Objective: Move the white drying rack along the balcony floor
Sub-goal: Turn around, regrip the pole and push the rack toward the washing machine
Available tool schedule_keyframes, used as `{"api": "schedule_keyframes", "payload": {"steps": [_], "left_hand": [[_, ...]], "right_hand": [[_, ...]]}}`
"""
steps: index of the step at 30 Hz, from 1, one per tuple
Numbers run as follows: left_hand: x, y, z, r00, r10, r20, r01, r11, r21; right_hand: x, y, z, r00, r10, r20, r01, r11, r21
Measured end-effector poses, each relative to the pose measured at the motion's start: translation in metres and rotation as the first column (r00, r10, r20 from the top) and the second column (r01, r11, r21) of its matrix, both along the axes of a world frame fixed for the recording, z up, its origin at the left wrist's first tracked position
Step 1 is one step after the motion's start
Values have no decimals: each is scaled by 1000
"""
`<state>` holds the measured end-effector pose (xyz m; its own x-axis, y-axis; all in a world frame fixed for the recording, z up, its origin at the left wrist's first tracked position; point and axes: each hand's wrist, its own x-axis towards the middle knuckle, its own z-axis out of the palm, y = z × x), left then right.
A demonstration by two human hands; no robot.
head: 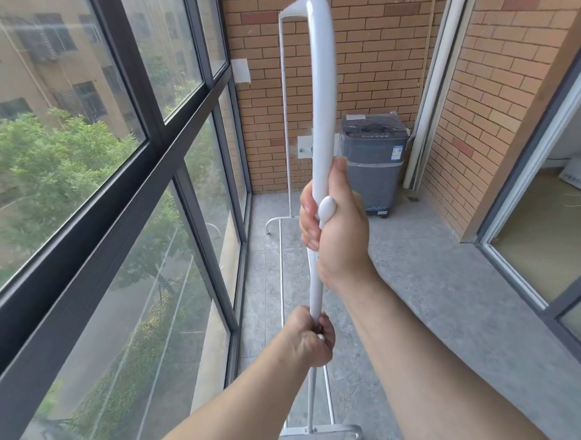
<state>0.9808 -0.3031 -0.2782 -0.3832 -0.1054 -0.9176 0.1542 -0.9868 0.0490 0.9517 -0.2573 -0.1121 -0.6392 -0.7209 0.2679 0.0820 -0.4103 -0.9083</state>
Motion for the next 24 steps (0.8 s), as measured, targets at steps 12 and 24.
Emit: {"api": "schedule_keyframes", "payload": {"steps": [12,24], "left_hand": [[-22,-13,-4,1000,-4,-2,4,999,-54],[-57,-41,-1,1000,16,-7,-16,996,-91]], "right_hand": [[-20,-12,0,1000,-1,13,2,1000,-25],[-61,-39,4,998,47,45,-44,998,-54]]}}
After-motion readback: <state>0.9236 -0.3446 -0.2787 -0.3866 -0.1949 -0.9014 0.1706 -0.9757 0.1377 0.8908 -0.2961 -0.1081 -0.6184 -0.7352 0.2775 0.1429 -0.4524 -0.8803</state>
